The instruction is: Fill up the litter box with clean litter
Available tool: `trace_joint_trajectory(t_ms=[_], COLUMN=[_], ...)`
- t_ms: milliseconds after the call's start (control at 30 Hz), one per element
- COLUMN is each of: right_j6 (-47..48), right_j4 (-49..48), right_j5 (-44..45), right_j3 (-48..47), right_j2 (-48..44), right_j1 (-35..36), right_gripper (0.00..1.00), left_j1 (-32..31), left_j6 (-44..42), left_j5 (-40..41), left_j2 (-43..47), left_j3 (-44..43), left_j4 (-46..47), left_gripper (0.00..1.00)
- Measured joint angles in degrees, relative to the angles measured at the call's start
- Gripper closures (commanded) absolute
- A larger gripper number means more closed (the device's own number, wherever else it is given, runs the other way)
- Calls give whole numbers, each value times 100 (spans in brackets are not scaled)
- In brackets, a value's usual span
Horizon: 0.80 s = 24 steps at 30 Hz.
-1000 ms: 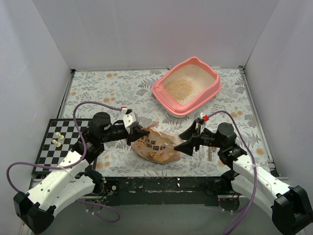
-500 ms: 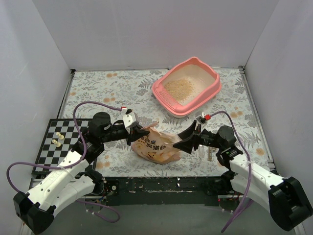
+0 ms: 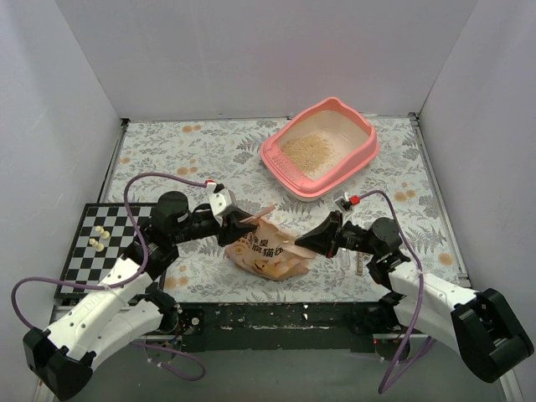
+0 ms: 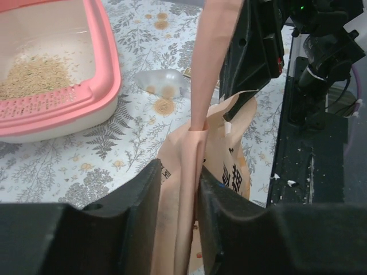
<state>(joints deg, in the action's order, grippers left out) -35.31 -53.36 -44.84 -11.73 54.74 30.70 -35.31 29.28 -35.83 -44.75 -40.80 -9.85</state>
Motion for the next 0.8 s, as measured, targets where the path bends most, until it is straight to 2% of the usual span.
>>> trace_joint_trajectory(t_ms=[167, 367, 567, 800], right_j6=[-74, 52, 245, 396], right_j4=[-162, 136, 503, 741], right_j5=[39, 136, 129, 35], right_j3=[61, 59, 57, 55], right_j2=[70, -173, -387, -566], right_j1=[9, 9, 11, 13], right_gripper=[99, 99, 99, 99], left_j1=[0, 214, 835, 1263], left_j6=[120, 420, 881, 1475], left_j5=[398, 1097, 1075, 201], left_j2=[76, 616, 1172, 1043], left_j3=[7, 485, 1217, 1639], left_j4=[164, 529, 951, 1491], left_gripper=[48, 39, 37, 35])
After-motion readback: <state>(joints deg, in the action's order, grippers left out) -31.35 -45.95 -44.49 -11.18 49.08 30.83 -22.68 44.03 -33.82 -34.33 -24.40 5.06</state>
